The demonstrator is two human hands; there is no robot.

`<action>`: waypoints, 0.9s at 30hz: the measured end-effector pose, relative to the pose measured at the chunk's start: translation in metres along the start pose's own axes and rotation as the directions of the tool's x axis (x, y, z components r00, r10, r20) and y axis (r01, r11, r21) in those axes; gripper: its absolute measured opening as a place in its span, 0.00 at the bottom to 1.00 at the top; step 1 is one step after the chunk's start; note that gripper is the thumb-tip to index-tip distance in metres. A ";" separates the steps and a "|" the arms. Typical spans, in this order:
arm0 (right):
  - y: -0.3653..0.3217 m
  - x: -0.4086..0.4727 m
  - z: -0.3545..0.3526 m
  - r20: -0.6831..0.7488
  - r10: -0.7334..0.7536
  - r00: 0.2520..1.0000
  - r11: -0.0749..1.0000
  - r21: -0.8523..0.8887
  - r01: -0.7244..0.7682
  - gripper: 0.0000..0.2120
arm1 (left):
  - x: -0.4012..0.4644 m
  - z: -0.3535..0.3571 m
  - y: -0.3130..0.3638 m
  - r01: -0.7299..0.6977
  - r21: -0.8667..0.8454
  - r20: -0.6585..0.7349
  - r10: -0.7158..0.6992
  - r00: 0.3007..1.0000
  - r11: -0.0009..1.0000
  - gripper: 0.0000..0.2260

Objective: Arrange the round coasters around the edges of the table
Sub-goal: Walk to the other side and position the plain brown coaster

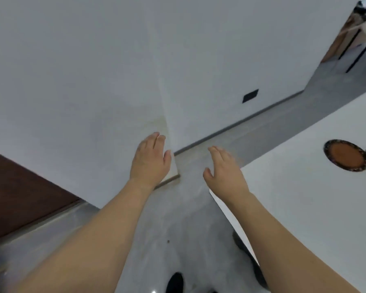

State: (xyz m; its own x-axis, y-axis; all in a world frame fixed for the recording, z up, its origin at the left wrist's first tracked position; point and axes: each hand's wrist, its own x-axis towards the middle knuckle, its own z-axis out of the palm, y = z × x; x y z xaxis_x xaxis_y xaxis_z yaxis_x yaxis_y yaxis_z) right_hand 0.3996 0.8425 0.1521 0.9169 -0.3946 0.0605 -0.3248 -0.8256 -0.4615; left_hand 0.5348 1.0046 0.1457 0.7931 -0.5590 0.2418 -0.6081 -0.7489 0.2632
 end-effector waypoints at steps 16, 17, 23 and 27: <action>-0.196 0.126 0.065 0.118 -0.289 0.950 0.953 -0.060 0.297 0.27 | 0.008 -0.076 -0.203 0.228 0.084 -0.083 -0.222 0.972 0.970 0.20; -0.194 0.136 0.068 0.116 -0.277 0.954 0.956 -0.062 0.285 0.27 | 0.017 -0.072 -0.206 0.220 0.075 -0.071 -0.215 0.974 0.973 0.20; -0.169 0.203 0.079 0.123 -0.188 0.974 0.977 -0.077 0.198 0.27 | 0.086 -0.044 -0.208 0.187 0.024 -0.019 -0.187 0.982 0.982 0.21; -0.149 0.240 0.078 0.096 -0.099 0.990 0.994 -0.046 0.104 0.28 | 0.130 -0.027 -0.199 0.102 0.017 0.041 -0.102 0.994 0.995 0.20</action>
State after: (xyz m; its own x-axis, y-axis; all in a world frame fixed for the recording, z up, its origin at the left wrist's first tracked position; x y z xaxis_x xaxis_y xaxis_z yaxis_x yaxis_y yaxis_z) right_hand 0.6863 0.9021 0.1658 0.9626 -0.2701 0.0210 -0.2379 -0.8797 -0.4117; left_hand 0.7577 1.0909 0.1497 0.8518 -0.4938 0.1749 -0.5238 -0.8078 0.2704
